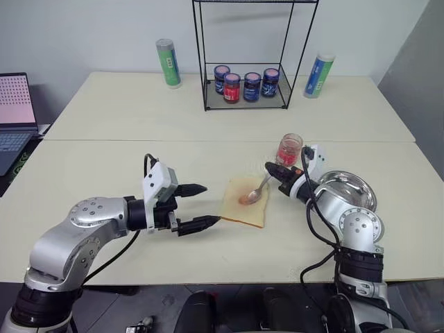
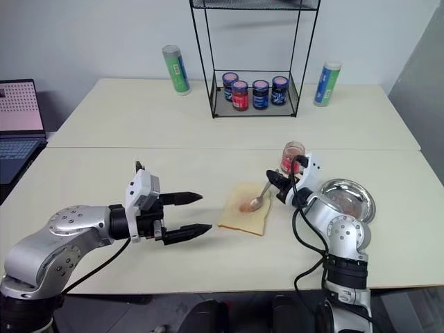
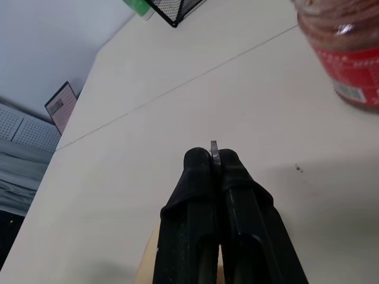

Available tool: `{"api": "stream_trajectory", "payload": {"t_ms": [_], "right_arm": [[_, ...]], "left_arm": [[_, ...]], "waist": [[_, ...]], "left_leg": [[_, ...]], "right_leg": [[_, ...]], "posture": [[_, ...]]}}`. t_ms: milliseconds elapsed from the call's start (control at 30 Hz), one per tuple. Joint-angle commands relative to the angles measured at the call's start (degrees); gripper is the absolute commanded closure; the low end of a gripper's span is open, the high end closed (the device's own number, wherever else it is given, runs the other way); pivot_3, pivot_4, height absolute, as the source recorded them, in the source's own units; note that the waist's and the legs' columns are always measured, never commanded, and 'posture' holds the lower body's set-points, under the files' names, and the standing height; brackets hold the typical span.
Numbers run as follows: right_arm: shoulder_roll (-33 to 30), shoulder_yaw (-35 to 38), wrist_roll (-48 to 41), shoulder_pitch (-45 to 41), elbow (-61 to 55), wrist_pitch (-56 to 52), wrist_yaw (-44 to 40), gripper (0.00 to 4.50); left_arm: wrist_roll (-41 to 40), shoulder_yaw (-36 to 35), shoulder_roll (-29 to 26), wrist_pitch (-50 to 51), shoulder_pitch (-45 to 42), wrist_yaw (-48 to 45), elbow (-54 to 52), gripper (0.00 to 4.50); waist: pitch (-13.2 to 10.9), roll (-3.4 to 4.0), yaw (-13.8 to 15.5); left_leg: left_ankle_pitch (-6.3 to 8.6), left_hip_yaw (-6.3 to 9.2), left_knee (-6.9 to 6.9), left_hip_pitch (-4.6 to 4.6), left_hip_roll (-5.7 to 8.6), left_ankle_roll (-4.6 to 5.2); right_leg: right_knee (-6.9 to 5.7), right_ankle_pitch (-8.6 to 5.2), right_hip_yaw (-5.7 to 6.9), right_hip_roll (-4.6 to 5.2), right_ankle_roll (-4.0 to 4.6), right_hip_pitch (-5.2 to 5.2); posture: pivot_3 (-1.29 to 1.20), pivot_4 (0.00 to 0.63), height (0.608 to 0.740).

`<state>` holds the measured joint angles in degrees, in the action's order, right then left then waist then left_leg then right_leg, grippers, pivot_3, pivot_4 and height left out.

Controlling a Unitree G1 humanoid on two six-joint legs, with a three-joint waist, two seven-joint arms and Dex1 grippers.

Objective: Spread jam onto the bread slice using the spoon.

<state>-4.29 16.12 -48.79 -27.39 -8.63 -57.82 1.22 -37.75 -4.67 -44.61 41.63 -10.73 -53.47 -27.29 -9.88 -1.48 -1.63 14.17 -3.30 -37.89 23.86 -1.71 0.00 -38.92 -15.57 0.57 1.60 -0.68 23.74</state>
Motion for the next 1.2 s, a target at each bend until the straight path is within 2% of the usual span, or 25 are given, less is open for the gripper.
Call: {"api": "stream_trajectory", "payload": {"t_ms": [33,367,667,967,1200], "right_arm": [[0.45,1.2,-1.2,-2.95,-1.66,1.44,0.74,4.47],[5.27,-0.15,-1.29,-1.21,0.73,1.06,0.94,4.47],[0.79,-0.97,0.14,2.17,0.69,0.4,-1.59,4.47],[-4.91,1.66,-2.19,-0.41,0.79,-0.42,-2.47,4.47],[0.3,0.81,-6.13,-2.58,-0.91,-1.57,0.17,4.47]], "left_arm": [[-0.02,-0.23,-0.6,-1.4,-1.03,-0.7,-0.52,0.0],[-1.22,-0.79,-1.12,-0.44,-0.18,-0.58,-1.8,0.0],[-2.18,-0.95,-2.32,0.6,1.4,-1.21,-3.11,0.0],[-1.96,-0.57,-2.95,0.14,0.91,-1.73,-2.26,0.0],[-2.16,-0.73,-2.93,0.23,1.1,-1.32,-2.66,0.0]], "waist": [[0.0,0.0,-0.01],[0.0,0.0,-0.06],[0.0,0.0,0.0],[0.0,0.0,0.18],[0.0,0.0,-0.15]], "left_leg": [[0.0,0.0,0.0,0.0,0.0,0.0],[0.0,0.01,0.01,0.0,-0.04,0.0],[0.0,0.01,0.01,-0.01,-0.02,0.0],[0.0,0.01,-0.01,-0.01,0.03,0.0],[0.0,0.01,0.01,-0.01,-0.04,0.0]], "right_leg": [[0.0,0.0,0.0,0.0,0.0,0.0],[0.0,0.0,0.0,-0.01,0.0,0.0],[0.0,0.0,0.01,0.0,0.0,-0.01],[0.03,0.0,0.01,0.01,0.0,-0.04],[0.0,0.0,0.0,-0.02,0.0,-0.01]], "posture": [[0.0,0.15,0.74],[0.0,0.15,0.74],[0.0,0.15,0.74],[0.0,0.15,0.74],[0.0,0.15,0.74]]}}
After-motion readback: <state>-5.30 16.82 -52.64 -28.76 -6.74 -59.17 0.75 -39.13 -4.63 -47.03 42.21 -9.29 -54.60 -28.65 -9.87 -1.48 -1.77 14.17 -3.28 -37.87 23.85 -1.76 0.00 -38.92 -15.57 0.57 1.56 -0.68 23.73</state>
